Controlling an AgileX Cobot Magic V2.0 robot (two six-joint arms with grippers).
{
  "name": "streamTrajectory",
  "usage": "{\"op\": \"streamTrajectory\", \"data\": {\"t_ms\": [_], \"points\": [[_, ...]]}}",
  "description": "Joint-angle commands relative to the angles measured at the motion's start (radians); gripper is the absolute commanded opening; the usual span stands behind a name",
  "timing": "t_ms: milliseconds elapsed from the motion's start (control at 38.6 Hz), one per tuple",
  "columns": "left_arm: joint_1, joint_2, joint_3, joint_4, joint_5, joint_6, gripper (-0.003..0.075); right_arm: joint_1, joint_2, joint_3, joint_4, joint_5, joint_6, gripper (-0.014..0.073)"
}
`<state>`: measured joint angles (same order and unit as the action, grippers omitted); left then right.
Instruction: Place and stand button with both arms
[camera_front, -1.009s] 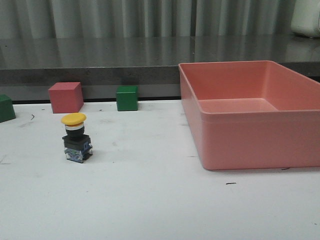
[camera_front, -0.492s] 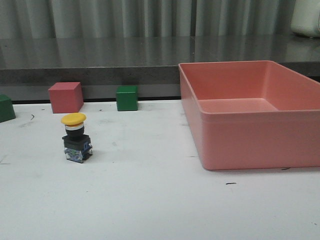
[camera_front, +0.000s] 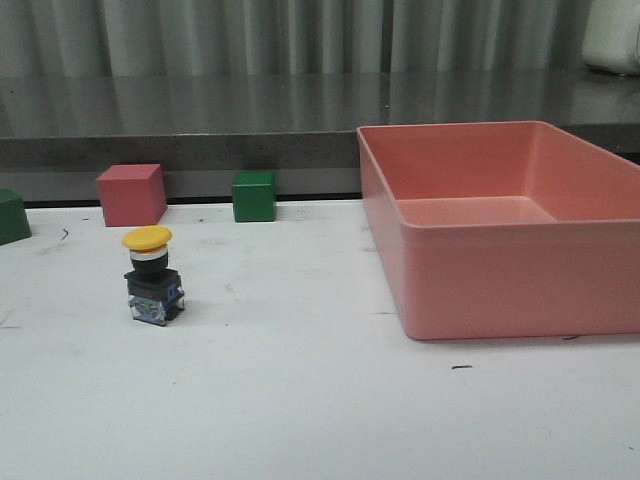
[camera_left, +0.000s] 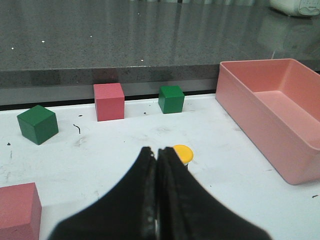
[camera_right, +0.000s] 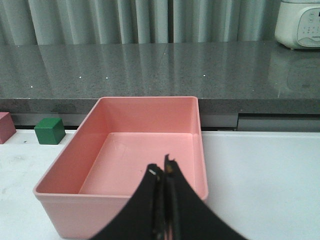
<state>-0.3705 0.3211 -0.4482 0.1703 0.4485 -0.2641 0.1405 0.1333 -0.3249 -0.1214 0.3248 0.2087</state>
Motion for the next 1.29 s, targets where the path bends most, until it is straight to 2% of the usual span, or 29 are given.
{"op": "streamTrajectory", "data": {"t_ms": [0, 181, 362, 518, 699, 828, 984, 1165, 1268], "points": [[-0.009, 0.007, -0.027, -0.004, -0.077, -0.009, -0.002, -0.006, 0.01, -0.028, -0.013, -0.08, -0.005, -0.007], [-0.009, 0.007, -0.027, -0.011, -0.103, -0.009, -0.002, -0.006, 0.01, -0.028, -0.013, -0.08, -0.005, -0.007], [-0.007, -0.01, -0.007, -0.123, -0.178, 0.15, -0.002, -0.006, 0.01, -0.028, -0.013, -0.08, -0.005, -0.007], [0.02, -0.061, 0.051, -0.144, -0.246, 0.157, -0.002, -0.006, 0.01, -0.028, -0.013, -0.08, -0.005, -0.007], [0.174, -0.191, 0.202, -0.182, -0.359, 0.157, -0.002, -0.006, 0.01, -0.028, -0.013, -0.08, -0.005, -0.007], [0.313, -0.284, 0.288, -0.182, -0.365, 0.157, -0.002, -0.006, 0.01, -0.028, -0.013, -0.08, -0.005, -0.007], [0.433, -0.352, 0.373, -0.182, -0.366, 0.157, -0.002, -0.006, 0.01, -0.028, -0.013, -0.08, -0.005, -0.007], [0.475, -0.35, 0.462, -0.182, -0.434, 0.157, -0.002, -0.006, 0.01, -0.028, -0.013, -0.08, -0.005, -0.007], [0.475, -0.35, 0.46, -0.18, -0.4, 0.157, -0.002, -0.006, 0.01, -0.028, -0.013, -0.08, -0.005, -0.007]]}}
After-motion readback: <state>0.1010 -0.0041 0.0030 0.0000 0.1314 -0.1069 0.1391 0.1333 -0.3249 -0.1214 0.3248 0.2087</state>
